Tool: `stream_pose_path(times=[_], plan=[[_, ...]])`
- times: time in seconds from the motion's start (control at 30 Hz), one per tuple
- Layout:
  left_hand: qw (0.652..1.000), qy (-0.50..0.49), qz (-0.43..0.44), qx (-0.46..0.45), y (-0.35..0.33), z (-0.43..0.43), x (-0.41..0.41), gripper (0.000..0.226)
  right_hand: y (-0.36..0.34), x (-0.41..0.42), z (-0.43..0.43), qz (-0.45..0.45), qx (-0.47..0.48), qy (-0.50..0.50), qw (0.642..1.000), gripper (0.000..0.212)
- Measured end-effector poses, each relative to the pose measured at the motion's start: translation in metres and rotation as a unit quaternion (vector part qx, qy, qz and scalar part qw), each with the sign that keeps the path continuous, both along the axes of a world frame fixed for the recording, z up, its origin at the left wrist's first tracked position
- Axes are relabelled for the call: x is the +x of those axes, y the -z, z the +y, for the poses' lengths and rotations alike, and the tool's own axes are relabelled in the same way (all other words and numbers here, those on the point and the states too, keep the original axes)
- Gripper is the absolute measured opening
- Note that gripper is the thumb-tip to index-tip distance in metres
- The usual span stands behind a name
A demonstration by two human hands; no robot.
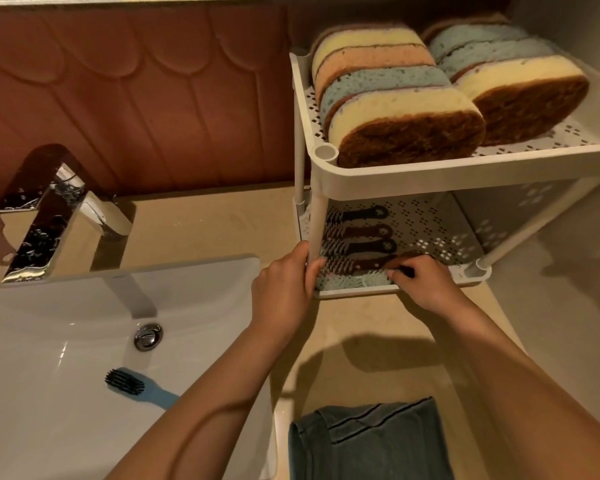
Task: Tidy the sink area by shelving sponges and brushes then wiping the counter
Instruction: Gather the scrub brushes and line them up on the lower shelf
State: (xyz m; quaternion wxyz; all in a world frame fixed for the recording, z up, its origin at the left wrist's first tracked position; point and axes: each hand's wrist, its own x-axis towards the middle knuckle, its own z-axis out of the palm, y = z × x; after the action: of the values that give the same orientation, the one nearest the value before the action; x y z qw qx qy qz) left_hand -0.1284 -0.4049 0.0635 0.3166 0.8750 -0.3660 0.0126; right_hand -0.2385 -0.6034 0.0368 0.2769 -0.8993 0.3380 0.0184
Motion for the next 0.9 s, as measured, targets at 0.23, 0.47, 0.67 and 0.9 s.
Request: stream_pose_path(times=[0.23, 0.47, 0.67, 0.9], plan=[[0.971, 0.046, 0.236, -0.002, -0.012, 0.002, 0.008, 0.036, -0.009, -0.002, 0.008, -0.029, 0.001, 0.008, 1.0, 0.024], [0.908, 0.074, 0.352, 0.213, 0.002, 0.042, 0.013, 0.044, -0.029, -0.007, 0.061, -0.115, 0.076, -0.031, 0.99, 0.015], [0.907, 0.105, 0.378, 0.152, -0.01, 0.092, 0.01, 0.032, -0.04, -0.005, 0.121, -0.102, 0.131, -0.078, 0.983, 0.014], [0.907, 0.101, 0.354, 0.203, -0.019, 0.178, 0.029, 0.039, -0.034, 0.03, 0.201, -0.034, 0.157, -0.14, 0.977, 0.014]])
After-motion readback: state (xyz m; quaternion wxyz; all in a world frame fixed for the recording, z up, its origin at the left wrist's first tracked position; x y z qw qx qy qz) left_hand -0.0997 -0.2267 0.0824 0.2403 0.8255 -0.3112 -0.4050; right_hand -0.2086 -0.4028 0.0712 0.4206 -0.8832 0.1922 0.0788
